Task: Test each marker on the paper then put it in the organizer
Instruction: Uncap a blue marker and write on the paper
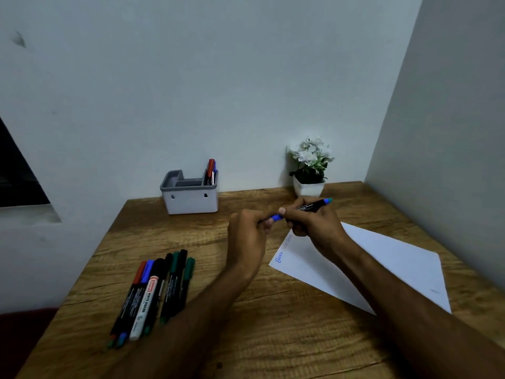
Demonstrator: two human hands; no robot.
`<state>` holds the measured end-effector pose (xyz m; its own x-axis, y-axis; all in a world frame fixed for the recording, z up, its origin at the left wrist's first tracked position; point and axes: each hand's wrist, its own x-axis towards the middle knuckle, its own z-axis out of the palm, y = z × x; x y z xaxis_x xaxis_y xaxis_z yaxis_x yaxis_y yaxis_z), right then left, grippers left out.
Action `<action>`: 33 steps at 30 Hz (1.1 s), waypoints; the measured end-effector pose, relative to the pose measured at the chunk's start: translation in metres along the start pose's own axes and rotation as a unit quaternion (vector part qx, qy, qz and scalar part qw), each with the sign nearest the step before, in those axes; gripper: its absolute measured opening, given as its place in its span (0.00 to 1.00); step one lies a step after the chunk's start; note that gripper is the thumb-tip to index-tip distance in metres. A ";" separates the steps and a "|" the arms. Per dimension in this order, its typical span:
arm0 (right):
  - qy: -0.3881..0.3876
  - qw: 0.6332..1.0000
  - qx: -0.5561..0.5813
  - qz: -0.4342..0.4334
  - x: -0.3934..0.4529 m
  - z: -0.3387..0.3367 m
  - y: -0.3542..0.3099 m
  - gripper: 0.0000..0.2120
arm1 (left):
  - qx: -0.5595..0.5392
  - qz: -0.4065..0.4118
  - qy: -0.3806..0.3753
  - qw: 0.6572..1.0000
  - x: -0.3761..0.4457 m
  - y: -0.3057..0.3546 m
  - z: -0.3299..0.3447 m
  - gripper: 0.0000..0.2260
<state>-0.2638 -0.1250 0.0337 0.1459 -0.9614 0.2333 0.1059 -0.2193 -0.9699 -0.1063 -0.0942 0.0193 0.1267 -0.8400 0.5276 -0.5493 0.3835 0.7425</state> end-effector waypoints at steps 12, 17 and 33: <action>-0.033 0.999 0.022 0.030 0.005 0.013 -0.001 0.09 | 0.082 -0.036 -0.042 0.995 0.024 -0.001 -0.044 0.12; -0.068 0.981 -0.181 -0.022 0.018 0.011 -0.006 0.08 | 0.070 -0.085 -0.040 0.993 0.039 -0.014 -0.066 0.11; -0.020 0.929 -0.343 -0.141 0.087 0.131 -0.003 0.10 | -0.082 -0.092 0.160 0.979 0.092 -0.031 -0.107 0.10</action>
<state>-0.1228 -0.1866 0.0664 0.2442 -0.8461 0.4737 -0.5035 -0.5281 -0.6838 0.0111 -0.1426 0.0892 0.4775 -0.7472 0.4622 -0.3558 0.3166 0.8793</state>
